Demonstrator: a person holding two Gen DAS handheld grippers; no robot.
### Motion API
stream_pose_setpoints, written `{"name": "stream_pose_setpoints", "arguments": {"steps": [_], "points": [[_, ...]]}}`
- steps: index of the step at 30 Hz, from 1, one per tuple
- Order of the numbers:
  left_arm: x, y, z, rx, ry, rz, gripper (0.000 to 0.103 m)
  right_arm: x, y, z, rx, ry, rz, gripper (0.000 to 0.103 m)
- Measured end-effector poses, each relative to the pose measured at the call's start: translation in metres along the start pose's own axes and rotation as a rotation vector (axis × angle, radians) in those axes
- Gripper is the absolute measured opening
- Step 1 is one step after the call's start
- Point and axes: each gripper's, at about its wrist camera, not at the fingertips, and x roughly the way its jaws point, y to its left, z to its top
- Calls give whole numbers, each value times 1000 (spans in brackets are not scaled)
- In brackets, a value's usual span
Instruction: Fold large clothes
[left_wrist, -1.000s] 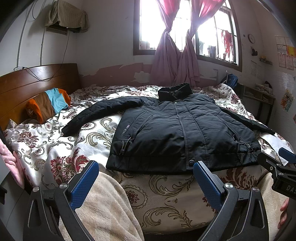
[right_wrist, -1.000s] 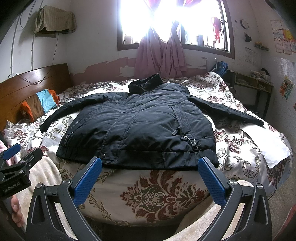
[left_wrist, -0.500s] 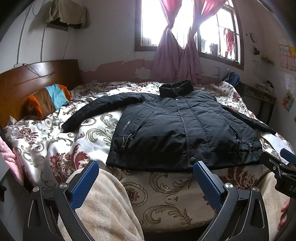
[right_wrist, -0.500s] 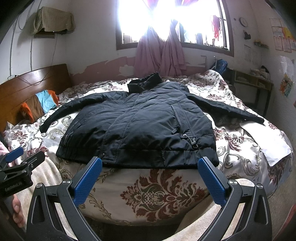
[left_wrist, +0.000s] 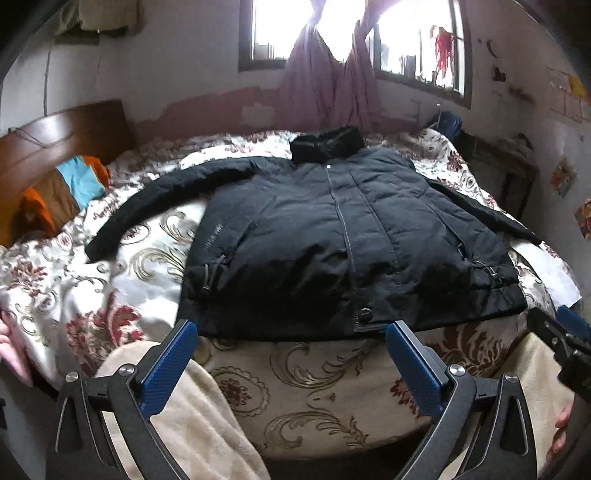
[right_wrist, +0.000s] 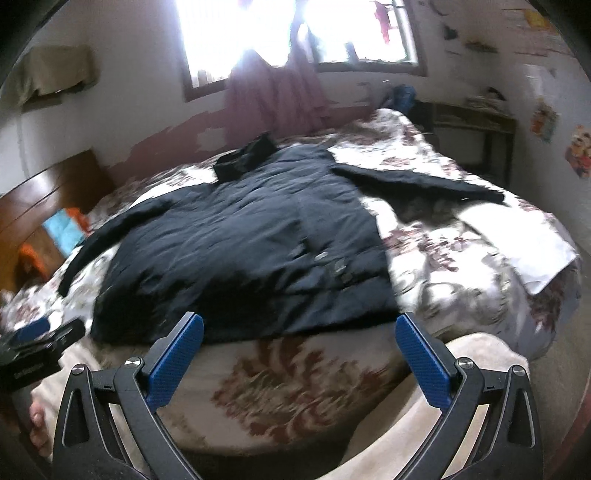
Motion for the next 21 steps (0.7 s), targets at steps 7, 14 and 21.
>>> {"name": "stream_pose_setpoints", "arguments": {"steps": [7, 14, 21], "points": [[16, -14, 32, 27, 57, -8, 103, 43, -26, 65, -16, -154, -188, 102], [28, -36, 82, 62, 0, 17, 103, 105, -82, 155, -15, -369, -378, 102], [61, -78, 140, 72, -19, 15, 103, 196, -167, 221, 188, -233, -386, 102]]}}
